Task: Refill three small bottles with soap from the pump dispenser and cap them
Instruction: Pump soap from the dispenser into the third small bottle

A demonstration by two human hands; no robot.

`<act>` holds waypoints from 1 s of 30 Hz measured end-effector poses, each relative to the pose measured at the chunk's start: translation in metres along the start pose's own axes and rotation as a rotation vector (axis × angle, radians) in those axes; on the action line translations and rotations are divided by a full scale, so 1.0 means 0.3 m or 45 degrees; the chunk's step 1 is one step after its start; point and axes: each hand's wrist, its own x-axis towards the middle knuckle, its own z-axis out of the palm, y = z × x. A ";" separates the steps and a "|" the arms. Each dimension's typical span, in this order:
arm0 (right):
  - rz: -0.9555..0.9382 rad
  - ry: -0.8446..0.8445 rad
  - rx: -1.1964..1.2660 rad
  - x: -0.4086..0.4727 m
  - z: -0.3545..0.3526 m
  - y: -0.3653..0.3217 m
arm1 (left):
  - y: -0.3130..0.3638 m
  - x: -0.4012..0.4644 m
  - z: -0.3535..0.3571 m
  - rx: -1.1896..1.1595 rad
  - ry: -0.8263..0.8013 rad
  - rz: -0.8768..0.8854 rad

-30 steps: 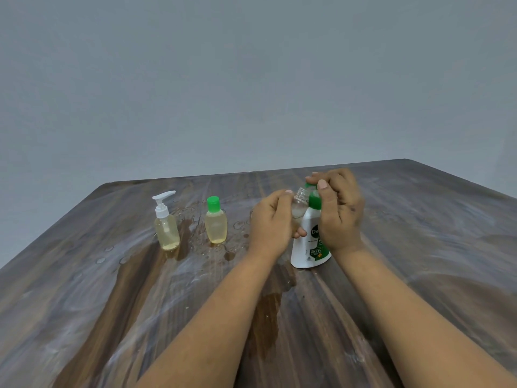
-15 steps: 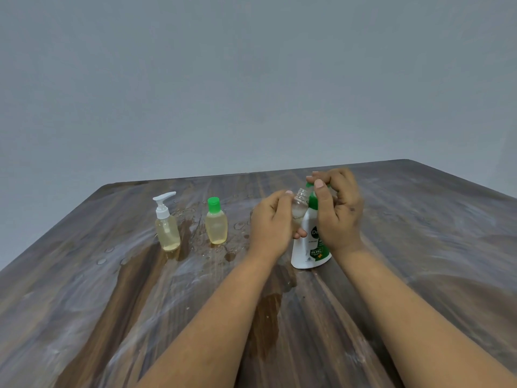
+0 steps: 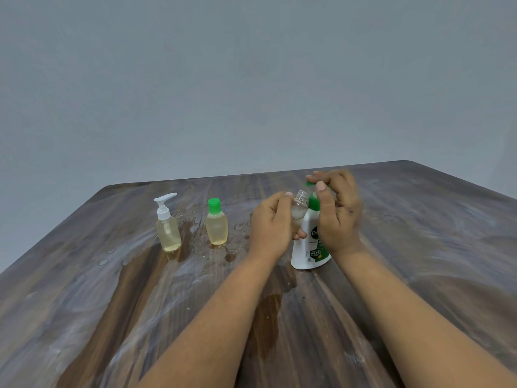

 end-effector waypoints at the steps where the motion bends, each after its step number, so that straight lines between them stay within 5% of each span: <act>1: 0.008 -0.003 0.016 0.001 -0.001 -0.001 | -0.002 0.001 -0.001 0.005 0.002 0.000; 30: 0.020 0.007 0.055 -0.001 -0.001 0.007 | -0.004 0.005 0.000 0.035 0.012 0.015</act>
